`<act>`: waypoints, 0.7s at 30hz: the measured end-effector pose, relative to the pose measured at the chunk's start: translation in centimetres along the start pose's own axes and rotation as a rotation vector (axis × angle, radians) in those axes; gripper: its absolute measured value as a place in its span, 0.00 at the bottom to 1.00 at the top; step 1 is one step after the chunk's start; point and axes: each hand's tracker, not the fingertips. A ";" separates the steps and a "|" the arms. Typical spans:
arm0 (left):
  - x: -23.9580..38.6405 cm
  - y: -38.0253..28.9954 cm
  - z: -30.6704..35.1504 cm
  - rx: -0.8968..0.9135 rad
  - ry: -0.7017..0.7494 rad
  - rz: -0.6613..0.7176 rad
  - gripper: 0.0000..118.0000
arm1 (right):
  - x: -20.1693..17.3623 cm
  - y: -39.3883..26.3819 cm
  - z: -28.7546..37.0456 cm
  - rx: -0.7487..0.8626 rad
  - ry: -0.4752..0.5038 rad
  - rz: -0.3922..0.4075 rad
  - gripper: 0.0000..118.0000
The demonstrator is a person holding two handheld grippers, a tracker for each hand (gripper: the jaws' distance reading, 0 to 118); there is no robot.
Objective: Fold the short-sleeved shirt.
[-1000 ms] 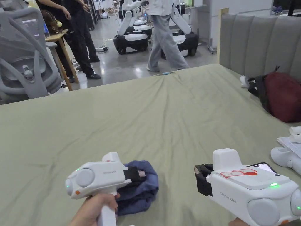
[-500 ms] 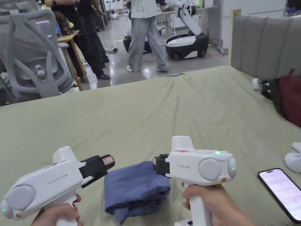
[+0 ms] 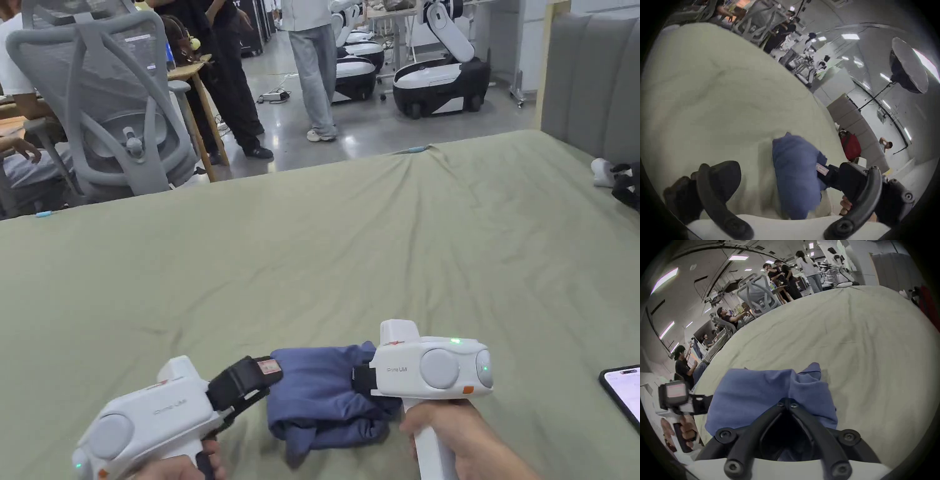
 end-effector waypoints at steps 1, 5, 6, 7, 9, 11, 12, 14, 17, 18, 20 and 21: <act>0.2 -0.4 -1.3 -0.029 -0.015 0.034 1.00 | 0.0 0.0 0.0 0.003 0.003 -0.002 0.00; 2.7 -2.1 -4.3 -0.069 -0.034 0.023 0.50 | 0.2 -0.2 -0.1 0.014 0.005 -0.001 0.00; 2.5 -1.9 -4.3 -0.012 0.083 0.010 0.41 | 0.2 -0.2 0.0 0.015 -0.002 -0.002 0.00; 2.6 -1.7 -4.1 -0.020 0.064 0.026 0.38 | 0.1 -0.4 0.1 0.021 -0.003 0.000 0.00; 3.0 -1.7 -3.5 -0.023 0.048 0.038 0.37 | -0.1 -0.2 0.3 0.022 -0.007 0.011 0.01; 1.4 -0.5 -3.7 -0.027 0.051 -0.005 0.36 | -1.4 -0.8 3.2 0.044 -0.008 0.053 0.01; 0.9 0.0 -3.5 -0.027 0.054 0.004 0.36 | -2.2 -1.2 5.6 0.134 -0.041 0.060 0.01; 4.1 -3.0 -2.0 -0.040 0.038 0.047 0.36 | -3.1 -1.6 8.9 0.360 -0.099 0.136 0.01; 6.3 -5.5 -1.5 -0.048 0.040 0.051 0.36 | -3.4 -2.2 7.6 0.594 -0.380 0.464 0.01; 2.9 -1.5 -2.7 -0.050 0.039 0.053 0.36 | -3.4 -2.3 7.7 0.602 -0.381 0.503 0.01; 2.6 -0.7 -2.8 -0.057 0.044 0.058 0.36 | -3.2 -1.8 7.2 0.570 -0.312 0.449 0.01; 2.6 -0.5 -2.7 -0.056 0.042 0.051 0.36 | -3.4 -1.7 7.0 0.564 -0.288 0.425 0.01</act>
